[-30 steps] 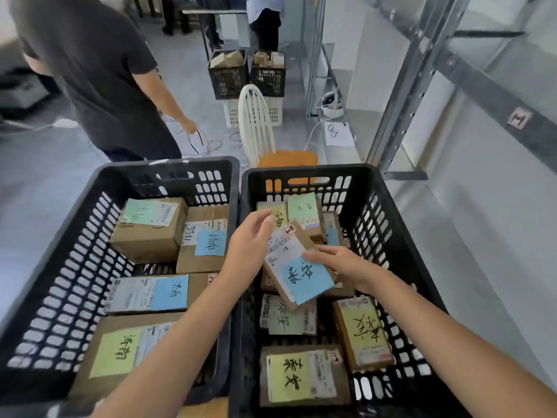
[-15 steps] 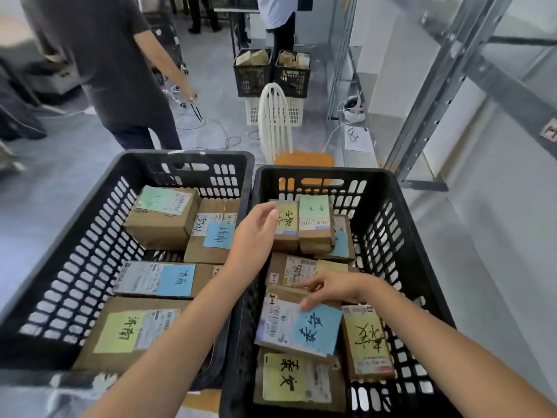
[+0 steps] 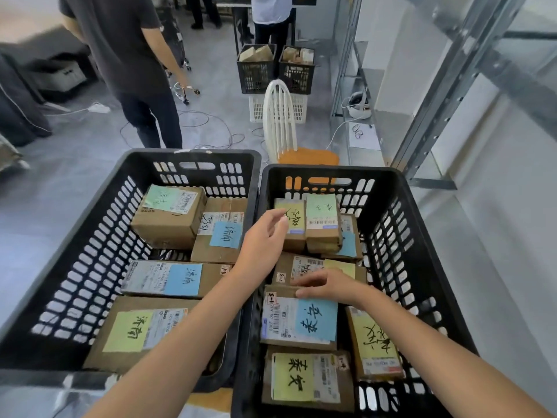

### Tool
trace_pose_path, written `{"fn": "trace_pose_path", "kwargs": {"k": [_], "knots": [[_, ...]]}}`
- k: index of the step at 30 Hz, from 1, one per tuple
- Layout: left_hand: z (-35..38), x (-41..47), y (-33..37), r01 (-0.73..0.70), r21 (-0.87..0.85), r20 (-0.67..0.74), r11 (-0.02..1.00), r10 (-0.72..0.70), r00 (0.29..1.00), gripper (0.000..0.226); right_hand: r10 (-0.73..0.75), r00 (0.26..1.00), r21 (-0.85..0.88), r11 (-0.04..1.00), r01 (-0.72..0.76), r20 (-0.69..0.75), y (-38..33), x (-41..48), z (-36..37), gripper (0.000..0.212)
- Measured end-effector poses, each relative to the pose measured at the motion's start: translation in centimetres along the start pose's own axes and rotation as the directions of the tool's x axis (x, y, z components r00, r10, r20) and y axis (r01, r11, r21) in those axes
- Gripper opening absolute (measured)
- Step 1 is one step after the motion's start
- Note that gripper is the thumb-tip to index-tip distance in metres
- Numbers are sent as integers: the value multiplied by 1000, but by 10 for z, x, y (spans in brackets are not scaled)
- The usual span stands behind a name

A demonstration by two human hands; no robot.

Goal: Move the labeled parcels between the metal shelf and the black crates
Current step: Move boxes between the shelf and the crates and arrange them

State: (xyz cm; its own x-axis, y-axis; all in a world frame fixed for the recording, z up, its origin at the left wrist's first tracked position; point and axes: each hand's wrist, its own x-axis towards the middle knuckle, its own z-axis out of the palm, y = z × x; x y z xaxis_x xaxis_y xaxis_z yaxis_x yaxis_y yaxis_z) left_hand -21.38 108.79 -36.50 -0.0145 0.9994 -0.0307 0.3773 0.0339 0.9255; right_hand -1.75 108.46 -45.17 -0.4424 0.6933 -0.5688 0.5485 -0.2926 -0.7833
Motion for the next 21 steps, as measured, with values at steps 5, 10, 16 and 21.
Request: {"fn": "trace_pose_path", "kwargs": {"k": [5, 10, 16, 21], "knots": [[4, 1, 4, -14, 42, 47, 999, 12, 999, 40, -45, 991, -153, 988, 26, -124, 2, -1, 14, 20], [-2, 3, 6, -83, 129, 98, 988, 71, 993, 40, -102, 930, -164, 985, 46, -353, -20, -10, -2, 16], [-8, -3, 6, -239, 296, 237, 925, 171, 956, 42, -211, 823, -342, 939, 22, -528, -56, -45, -28, 34], [-8, -7, 28, -393, 347, 386, 852, 252, 887, 46, -272, 769, -458, 889, -30, -578, -79, -97, -26, 45]]}}
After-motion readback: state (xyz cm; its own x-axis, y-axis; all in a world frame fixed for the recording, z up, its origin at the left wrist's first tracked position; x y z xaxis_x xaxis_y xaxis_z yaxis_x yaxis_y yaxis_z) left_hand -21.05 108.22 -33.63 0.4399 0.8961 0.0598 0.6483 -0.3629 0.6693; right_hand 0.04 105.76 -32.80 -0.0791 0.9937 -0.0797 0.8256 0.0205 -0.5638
